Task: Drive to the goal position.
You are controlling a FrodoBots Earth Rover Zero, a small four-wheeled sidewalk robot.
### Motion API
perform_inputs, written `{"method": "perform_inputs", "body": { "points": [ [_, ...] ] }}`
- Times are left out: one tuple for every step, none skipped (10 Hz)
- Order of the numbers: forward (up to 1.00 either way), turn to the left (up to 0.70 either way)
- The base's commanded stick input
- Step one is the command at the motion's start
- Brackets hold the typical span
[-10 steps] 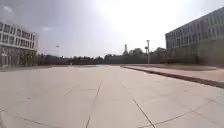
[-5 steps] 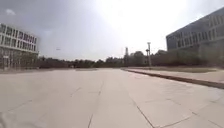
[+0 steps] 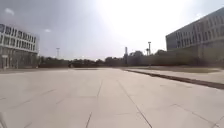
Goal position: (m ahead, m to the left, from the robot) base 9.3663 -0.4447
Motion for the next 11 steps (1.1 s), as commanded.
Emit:
{"method": "perform_inputs", "body": {
  "points": [
    [0.7, 0.02],
    [0.7, 0.02],
    [0.7, 0.02],
    [0.7, 0.02],
    [0.7, 0.02],
    [0.7, 0.02],
    [0.7, 0.02],
    [0.7, 0.02],
    [0.7, 0.02],
    [0.7, 0.02],
    [0.7, 0.02]
  ]
}}
